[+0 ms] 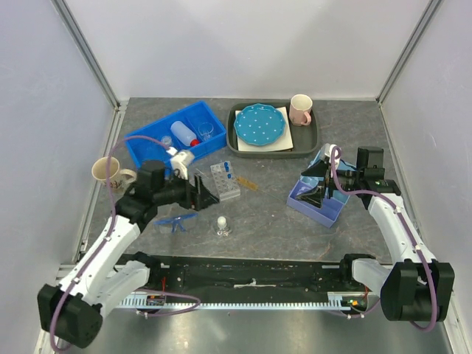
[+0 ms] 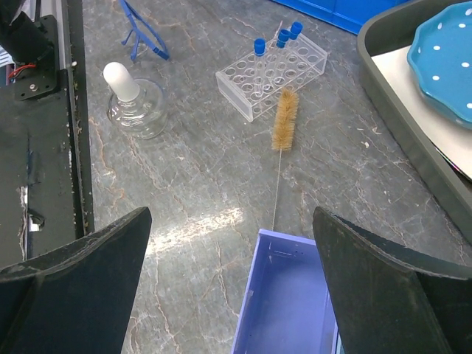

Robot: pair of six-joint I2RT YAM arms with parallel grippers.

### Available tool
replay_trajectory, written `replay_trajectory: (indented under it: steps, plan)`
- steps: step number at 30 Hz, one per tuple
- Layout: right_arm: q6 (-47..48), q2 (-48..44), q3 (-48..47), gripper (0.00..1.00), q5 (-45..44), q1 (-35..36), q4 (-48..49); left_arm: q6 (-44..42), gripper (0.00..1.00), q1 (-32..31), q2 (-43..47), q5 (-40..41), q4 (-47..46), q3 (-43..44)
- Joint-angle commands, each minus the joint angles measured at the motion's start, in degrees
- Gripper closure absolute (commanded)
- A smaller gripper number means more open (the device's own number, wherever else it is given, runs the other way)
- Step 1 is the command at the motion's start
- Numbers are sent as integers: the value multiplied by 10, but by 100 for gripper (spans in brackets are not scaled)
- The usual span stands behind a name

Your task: Organize the chemistry lab equipment

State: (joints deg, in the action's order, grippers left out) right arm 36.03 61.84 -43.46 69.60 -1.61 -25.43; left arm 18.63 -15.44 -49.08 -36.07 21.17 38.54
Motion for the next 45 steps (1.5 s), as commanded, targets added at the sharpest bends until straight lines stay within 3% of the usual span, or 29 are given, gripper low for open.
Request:
replay_trajectory:
  steps: [1,7,15,24,45]
  plan:
    - [27,-1,4,2,5,1,4,21,20,-145,-27,198,75,63]
    - [24,4,1,2,-2,1,4,69,18,-304,-114,427,178,130]
    - [24,1,1,2,0,1,3,102,16,-410,-258,534,257,198]
    - [23,1,1,2,2,2,3,97,14,-425,-336,541,253,214]
    - [23,1,1,2,3,2,3,100,10,-423,-392,498,166,160]
